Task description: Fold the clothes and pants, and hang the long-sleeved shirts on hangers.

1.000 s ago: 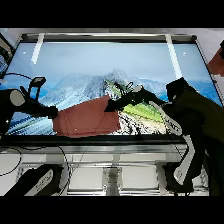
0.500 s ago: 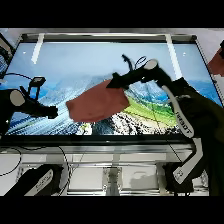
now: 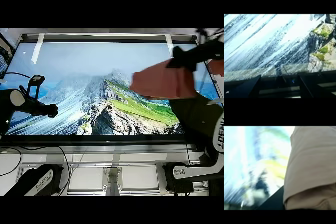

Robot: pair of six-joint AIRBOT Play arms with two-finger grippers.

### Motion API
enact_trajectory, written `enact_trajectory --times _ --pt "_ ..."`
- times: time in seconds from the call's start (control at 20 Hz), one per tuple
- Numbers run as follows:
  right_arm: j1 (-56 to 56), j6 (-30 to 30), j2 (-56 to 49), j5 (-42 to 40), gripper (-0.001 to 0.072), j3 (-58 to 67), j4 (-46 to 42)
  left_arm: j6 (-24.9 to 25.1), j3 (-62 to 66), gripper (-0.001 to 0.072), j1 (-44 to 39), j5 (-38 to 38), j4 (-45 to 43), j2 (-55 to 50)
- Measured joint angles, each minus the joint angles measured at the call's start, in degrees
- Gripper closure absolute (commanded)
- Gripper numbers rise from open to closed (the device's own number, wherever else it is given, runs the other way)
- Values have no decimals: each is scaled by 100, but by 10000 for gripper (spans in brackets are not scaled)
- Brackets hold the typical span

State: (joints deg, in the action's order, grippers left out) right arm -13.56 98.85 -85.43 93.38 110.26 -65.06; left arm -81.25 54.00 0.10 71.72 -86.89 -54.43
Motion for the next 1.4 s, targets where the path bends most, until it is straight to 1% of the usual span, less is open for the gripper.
enact_trajectory --times 0.2,0.35,0.5,0.6,0.75,0.8,0.85,0.9,1.0,1.05,1.1,1.2,1.25,1.3,1.35,1.4 --pt "-1290 61 315 739 704 -28 -645 0 0 176 0 -66 0 0" --pt "-1991 -57 387 876 705 -229 -953 0 0 176 0 -83 0 0" --pt "-2546 -280 415 774 703 -678 -1379 -2 0 176 0 -98 0 0" --pt "-2909 -428 420 579 631 -1130 -1572 -2 0 177 0 -101 0 0" --pt "-3407 -579 426 17 630 -1915 -1755 0 0 176 0 -103 0 0" --pt "-3541 -621 426 -186 597 -2166 -1794 0 0 176 0 -103 0 0" --pt "-3672 -673 426 -417 452 -2426 -1853 -2 0 176 0 -105 0 0" --pt "-3797 -728 426 -610 322 -2669 -1934 0 0 177 0 -103 0 2" --pt "-3989 -874 426 -874 123 -3001 -2000 0 0 177 0 -105 0 0" --pt "-4070 -968 444 -990 88 -3117 -2031 0 0 176 0 -105 0 0" --pt "-4129 -1045 503 -1095 88 -3198 -2037 0 0 177 0 -105 0 0" --pt "-4197 -1128 726 -1384 98 -3294 -2033 0 0 177 0 -103 0 0" --pt "-4205 -1152 874 -1515 130 -3322 -1978 0 0 177 0 -103 0 0" --pt "-4188 -1180 1049 -1661 272 -3346 -1803 0 0 177 0 -103 0 0" --pt "-4146 -1207 1213 -1757 469 -3375 -1578 0 0 177 0 -105 0 0" --pt "-4044 -1281 1397 -1853 711 -3412 -1292 0 0 177 0 -103 0 2"
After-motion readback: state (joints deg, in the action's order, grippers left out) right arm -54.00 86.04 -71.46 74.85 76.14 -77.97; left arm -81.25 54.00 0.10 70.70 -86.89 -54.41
